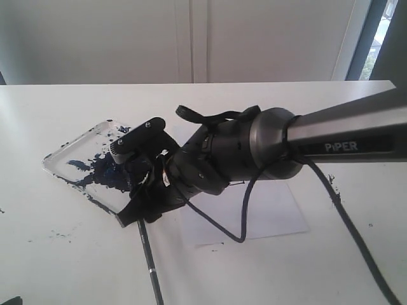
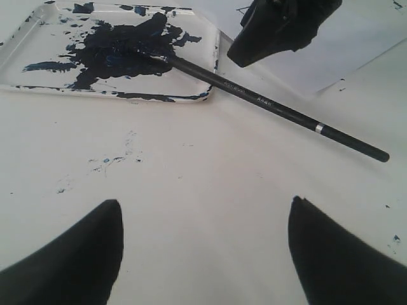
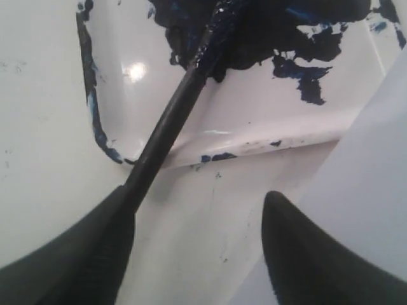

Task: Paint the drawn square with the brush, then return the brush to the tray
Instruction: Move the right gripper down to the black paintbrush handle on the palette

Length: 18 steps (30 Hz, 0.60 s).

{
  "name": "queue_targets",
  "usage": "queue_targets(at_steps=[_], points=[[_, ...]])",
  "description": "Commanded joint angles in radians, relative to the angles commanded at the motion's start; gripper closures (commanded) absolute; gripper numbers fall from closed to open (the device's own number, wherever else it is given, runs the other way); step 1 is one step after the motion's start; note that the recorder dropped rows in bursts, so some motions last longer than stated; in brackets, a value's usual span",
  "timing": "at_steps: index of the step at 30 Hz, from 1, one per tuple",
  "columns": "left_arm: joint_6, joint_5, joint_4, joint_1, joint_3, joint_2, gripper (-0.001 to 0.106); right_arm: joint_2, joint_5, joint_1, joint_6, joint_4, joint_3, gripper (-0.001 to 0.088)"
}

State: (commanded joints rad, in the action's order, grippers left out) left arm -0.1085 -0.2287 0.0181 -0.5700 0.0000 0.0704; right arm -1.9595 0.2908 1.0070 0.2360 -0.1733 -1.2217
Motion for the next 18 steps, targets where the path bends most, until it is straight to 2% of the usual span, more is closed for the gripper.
queue_targets(at_steps=[8, 18], points=[[0.0, 0.0, 0.0, 0.0, 0.0, 0.0, 0.03, -0.046, 0.039, 0.017, 0.002, 0.026, 0.0, 0.0304], [0.0, 0.0, 0.0, 0.0, 0.0, 0.0, 0.03, -0.046, 0.021, 0.02, -0.002, 0.046, 0.0, 0.0315]])
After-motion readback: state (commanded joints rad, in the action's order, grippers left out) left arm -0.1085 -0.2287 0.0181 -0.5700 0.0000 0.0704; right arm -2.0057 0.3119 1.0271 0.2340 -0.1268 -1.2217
